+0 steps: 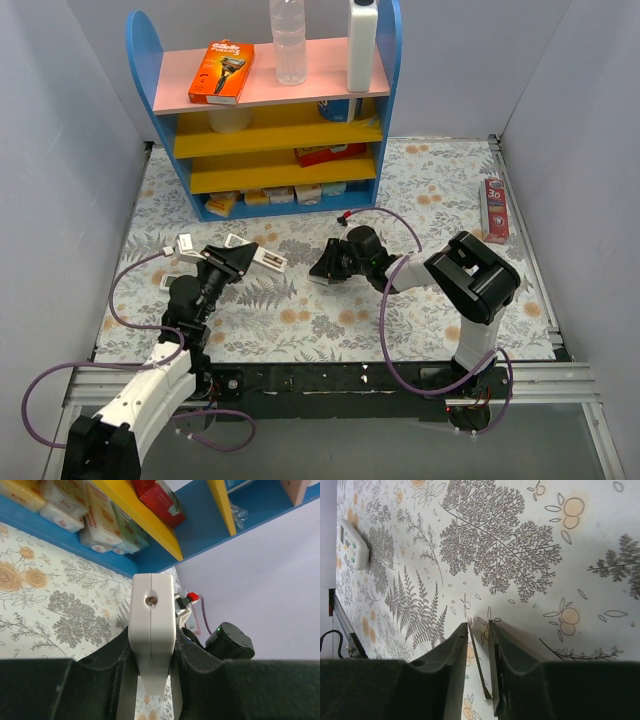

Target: Load the batteries into the remote control

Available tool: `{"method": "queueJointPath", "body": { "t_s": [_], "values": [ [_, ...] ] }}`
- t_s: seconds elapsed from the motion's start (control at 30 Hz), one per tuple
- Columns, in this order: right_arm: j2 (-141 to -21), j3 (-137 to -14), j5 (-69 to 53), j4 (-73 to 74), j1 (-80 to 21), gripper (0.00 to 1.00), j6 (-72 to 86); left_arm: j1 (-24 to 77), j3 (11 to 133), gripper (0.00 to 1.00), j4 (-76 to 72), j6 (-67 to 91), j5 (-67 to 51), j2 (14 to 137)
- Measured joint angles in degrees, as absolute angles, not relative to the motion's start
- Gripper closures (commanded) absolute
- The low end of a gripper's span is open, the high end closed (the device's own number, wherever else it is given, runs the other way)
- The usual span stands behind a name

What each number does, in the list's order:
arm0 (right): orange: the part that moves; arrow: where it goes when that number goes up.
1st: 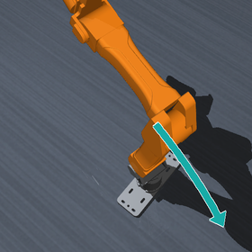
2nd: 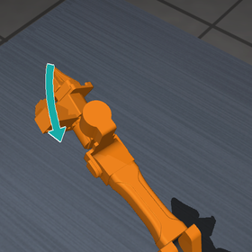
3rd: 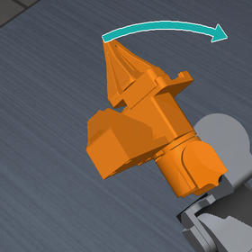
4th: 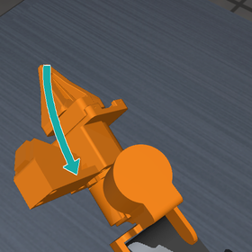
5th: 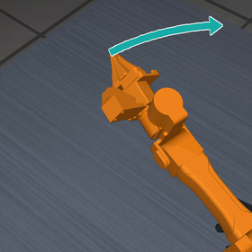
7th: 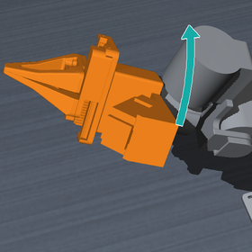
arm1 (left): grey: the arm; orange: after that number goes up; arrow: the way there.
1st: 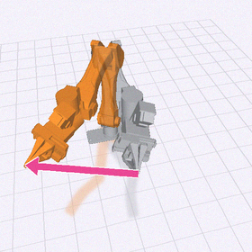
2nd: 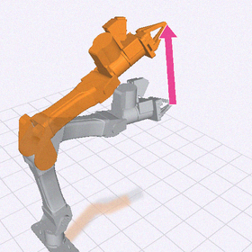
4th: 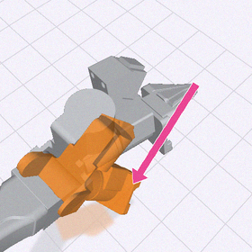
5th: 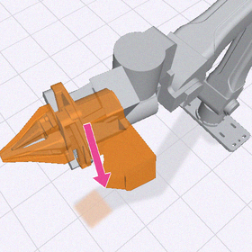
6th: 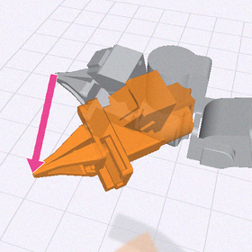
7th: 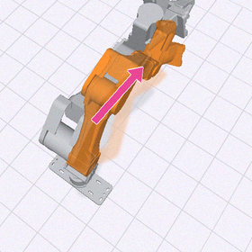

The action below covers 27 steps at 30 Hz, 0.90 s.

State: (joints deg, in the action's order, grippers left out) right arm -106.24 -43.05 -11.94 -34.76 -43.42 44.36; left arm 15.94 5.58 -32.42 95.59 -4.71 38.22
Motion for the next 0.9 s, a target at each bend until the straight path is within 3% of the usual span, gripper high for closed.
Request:
{"method": "queueJointPath", "body": {
  "t_s": [0.07, 0.3, 0.5, 0.9],
  "values": [
    [-105.7, -43.0, -11.3, -34.2, -43.3, 0.61, 44.6, 15.9, 6.2, 1.0, -29.9, 95.6, -5.4, 35.7],
    [-101.0, -41.5, -6.9, -30.3, -42.0, 0.23, 44.8, 15.9, 8.6, 1.0, -23.7, 95.4, -7.8, 30.9],
    [-96.4, -41.1, -2.2, -24.2, -41.6, 0.05, 43.9, 15.9, 9.7, 1.0, -19.0, 95.4, -9.9, 29.1],
    [-76.7, -38.1, 7.9, -4.2, -41.3, 0.02, 39.9, 15.9, 14.8, 1.0, -7.8, 94.8, -12.1, 26.2]
  ]
}}
